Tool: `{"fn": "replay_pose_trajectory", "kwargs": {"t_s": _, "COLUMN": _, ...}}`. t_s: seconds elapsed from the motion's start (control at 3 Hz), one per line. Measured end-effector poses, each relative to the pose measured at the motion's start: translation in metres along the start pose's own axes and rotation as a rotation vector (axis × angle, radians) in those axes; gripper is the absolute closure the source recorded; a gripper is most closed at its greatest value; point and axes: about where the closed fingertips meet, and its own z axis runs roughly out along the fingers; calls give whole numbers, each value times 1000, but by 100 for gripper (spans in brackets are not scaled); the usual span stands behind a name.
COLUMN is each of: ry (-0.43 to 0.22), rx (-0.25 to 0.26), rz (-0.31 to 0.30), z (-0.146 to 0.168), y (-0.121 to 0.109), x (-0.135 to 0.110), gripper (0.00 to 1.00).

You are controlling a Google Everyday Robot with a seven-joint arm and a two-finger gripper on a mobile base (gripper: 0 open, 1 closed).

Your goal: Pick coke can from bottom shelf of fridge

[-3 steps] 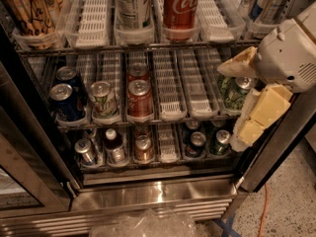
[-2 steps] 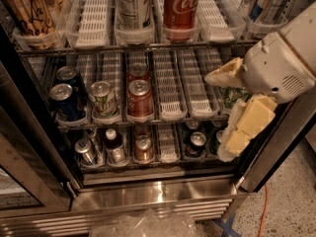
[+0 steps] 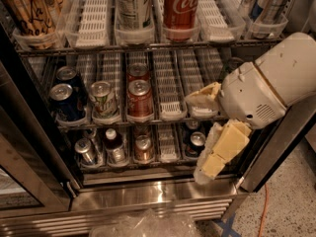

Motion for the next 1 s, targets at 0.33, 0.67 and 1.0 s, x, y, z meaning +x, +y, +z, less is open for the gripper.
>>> {"fn": "replay_pose_trajectory", "kwargs": {"t_s": 0.33, "ry": -84, "rx": 36, "rz": 3, "z": 8, "y": -4, "x": -2, "gripper": 0}}
{"fn": "replay_pose_trajectory", "kwargs": {"t_s": 0.67, "ry": -278, "rx": 107, "rz": 33, "z": 33, "y": -16, "x": 0, "gripper": 0}}
{"fn": "replay_pose_trajectory", "kwargs": {"t_s": 1.0, "ry": -357, "rx": 180, "rz": 42, "z": 25, "y": -31, "x": -16, "gripper": 0}}
